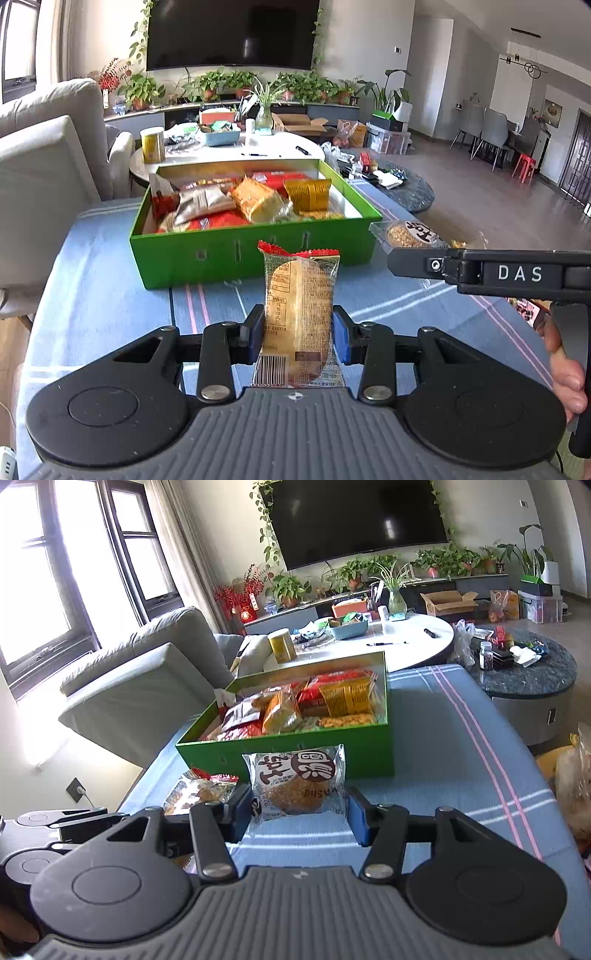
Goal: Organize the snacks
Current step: 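Carry both bread packets over the green box and lower them in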
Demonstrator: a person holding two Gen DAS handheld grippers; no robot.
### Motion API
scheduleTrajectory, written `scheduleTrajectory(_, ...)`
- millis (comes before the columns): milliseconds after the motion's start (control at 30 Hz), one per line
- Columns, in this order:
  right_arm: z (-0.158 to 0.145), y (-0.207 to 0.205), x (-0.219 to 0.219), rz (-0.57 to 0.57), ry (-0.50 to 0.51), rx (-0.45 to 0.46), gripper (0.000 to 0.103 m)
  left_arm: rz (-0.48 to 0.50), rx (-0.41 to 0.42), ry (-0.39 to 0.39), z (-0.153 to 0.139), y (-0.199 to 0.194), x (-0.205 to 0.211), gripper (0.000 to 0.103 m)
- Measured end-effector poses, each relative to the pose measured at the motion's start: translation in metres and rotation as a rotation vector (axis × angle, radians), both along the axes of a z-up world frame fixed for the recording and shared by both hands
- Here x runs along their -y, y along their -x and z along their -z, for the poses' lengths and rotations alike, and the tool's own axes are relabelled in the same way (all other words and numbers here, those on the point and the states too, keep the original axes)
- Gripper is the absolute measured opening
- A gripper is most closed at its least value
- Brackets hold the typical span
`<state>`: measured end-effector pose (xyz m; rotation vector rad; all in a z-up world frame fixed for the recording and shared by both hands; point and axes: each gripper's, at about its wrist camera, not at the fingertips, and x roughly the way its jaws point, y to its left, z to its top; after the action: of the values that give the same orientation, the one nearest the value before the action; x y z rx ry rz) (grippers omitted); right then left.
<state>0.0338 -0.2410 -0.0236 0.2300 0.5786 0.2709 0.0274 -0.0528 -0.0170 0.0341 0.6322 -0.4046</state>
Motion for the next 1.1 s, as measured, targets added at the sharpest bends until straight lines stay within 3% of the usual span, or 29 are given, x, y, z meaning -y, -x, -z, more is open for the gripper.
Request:
scheduleTrajectory(500, -0.021, -0.031, -0.004, -0.006, -0.026, 0.046, 0.083, -0.030, 0.054, -0.002, -0.025, -0.037, -0.005, 0.035)
scheduleTrajectory(1100, -0.024, -0.100, -0.005, 0.055, -0.050, 0.043, 0.083, -0.121, 0.068, -0.016, -0.033, -0.125, -0.014, 0.035)
